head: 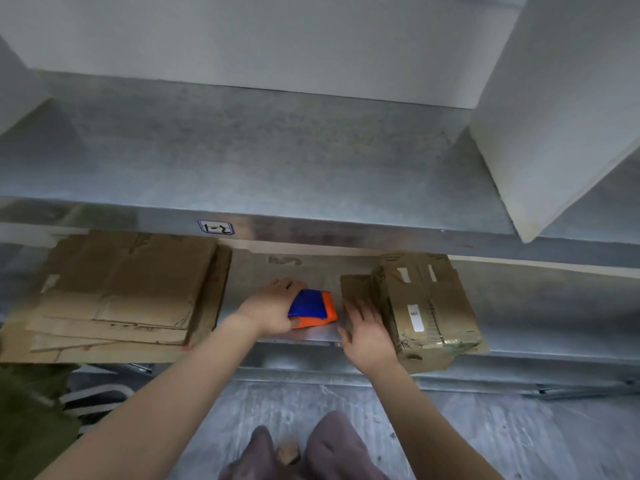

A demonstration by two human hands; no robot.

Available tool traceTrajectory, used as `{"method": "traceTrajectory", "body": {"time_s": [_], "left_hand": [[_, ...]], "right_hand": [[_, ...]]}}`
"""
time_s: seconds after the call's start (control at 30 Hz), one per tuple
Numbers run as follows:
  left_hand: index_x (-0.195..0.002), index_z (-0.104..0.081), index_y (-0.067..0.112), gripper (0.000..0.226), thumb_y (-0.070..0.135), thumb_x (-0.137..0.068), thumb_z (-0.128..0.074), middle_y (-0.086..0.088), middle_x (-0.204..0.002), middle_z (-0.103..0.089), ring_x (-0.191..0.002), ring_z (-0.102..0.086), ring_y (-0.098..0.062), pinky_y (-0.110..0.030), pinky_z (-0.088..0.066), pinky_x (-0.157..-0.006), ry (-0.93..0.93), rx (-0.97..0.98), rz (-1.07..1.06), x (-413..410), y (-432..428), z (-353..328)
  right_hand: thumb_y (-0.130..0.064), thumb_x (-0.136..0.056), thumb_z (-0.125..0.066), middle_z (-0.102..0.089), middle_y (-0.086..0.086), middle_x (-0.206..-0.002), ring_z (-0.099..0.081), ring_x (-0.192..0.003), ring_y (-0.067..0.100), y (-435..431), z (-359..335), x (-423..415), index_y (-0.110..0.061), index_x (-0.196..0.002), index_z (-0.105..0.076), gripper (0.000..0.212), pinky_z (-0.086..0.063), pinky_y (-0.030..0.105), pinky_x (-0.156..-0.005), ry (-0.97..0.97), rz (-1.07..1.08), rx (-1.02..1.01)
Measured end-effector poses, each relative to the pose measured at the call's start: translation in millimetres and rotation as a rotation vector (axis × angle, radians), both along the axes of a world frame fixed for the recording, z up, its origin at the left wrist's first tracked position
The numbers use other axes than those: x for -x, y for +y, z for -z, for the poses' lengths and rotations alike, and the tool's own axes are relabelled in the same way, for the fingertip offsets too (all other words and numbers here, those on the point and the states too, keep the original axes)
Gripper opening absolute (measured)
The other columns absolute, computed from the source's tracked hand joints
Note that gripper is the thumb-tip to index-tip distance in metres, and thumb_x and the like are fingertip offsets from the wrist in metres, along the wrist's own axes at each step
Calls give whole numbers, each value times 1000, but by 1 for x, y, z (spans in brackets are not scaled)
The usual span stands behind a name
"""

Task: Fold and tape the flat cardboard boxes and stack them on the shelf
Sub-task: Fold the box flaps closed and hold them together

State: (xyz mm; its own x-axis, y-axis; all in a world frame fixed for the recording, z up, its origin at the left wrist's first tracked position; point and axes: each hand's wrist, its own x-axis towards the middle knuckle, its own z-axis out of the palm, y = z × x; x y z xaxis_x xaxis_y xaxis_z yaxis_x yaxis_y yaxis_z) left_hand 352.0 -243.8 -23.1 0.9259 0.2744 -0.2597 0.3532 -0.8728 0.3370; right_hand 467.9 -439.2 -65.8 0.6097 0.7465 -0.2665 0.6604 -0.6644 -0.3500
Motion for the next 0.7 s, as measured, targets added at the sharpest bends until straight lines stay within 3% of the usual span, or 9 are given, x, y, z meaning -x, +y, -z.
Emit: {"method": "traceTrajectory", "body": {"time_s": [0.23,0.47,0.63,0.7], "left_hand": [[-132,-51,20,60,45,-80,-70,-4,-121,-57,-110,-53,-23,-25,-38,-81,-89,106,4,6,1,-4],[-135,-52,22,64,43,-78,-75,-1,-123,-57,-112,-52,-17,-26,-41,-96,-186,164,38,21,-5,-19],[-132,-55,21,61,32,-76,-77,0,-119,-59,-108,-52,-13,1,-26,-86,-258,201,42,28,-7,-26],[-130,-55,20,61,25,-74,-77,-1,-118,-59,-106,-53,-13,0,-26,-85,-267,197,45,31,-10,-28]], "right_hand": [[-25,-102,-37,-25,6,-158,-17,-147,23,0,9,0,-18,-153,-25,52,-20,31,-119,60,68,-50],[-24,-104,-36,-35,9,-152,-31,-141,25,2,9,-4,-15,-148,-38,44,-30,32,-113,175,134,-146],[-23,-104,-37,-46,9,-145,-41,-133,24,6,6,-7,-13,-144,-42,42,-35,33,-110,265,136,-225],[-21,-105,-36,-49,9,-142,-45,-130,23,6,6,-7,-14,-144,-42,41,-35,30,-108,311,118,-237]]}}
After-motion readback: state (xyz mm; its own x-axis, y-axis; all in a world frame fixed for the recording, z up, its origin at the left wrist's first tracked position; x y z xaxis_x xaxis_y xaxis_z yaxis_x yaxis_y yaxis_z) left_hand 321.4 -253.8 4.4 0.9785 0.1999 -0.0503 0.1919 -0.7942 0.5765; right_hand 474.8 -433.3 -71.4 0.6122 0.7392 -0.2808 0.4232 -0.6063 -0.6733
